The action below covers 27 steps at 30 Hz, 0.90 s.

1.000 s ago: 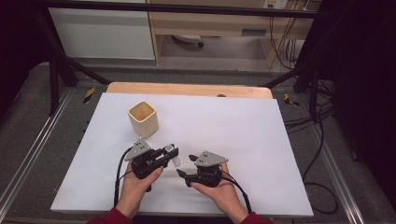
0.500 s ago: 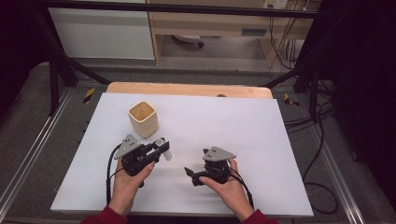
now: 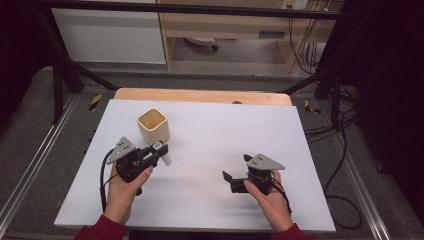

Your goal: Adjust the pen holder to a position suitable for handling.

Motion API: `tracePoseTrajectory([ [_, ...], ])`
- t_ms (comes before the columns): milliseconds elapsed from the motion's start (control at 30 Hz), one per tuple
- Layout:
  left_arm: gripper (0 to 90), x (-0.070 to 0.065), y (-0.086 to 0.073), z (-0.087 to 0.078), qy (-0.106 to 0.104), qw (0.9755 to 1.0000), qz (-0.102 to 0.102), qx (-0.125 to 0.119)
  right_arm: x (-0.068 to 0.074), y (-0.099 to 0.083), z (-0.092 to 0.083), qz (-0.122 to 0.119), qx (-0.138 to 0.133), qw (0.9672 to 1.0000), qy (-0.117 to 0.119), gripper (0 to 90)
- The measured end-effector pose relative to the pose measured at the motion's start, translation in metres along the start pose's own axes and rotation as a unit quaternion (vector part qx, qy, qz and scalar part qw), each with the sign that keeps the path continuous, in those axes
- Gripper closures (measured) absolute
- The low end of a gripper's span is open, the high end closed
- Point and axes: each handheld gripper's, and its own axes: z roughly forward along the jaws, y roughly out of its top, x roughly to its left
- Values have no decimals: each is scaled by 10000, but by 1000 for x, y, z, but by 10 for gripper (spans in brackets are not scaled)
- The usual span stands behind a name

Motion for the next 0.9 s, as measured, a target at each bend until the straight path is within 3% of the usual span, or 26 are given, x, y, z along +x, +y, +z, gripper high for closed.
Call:
tracePoseTrajectory([
  [167,710,2,1,-1,53,9999,56,87,-22,-8,-17,106,-67,9994,-309,52],
  [400,710,2,10,-1,67,9996,197,179,-33,-20,-37,73,50,9988,-472,50],
  [533,710,5,17,0,37,9997,146,191,-41,-26,-47,256,28,9980,-579,46],
  [600,710,6,17,1,-23,9998,11,180,-44,-28,-52,364,-35,9970,-681,46],
  [667,710,7,16,1,63,9996,123,256,-46,-29,-54,435,-53,9963,-736,45],
  [767,710,9,17,1,12,9997,-50,247,-48,-31,-51,496,-46,9958,-769,45],
  [900,710,11,24,2,40,9996,24,263,-47,-33,-49,543,26,9953,-804,45],
])
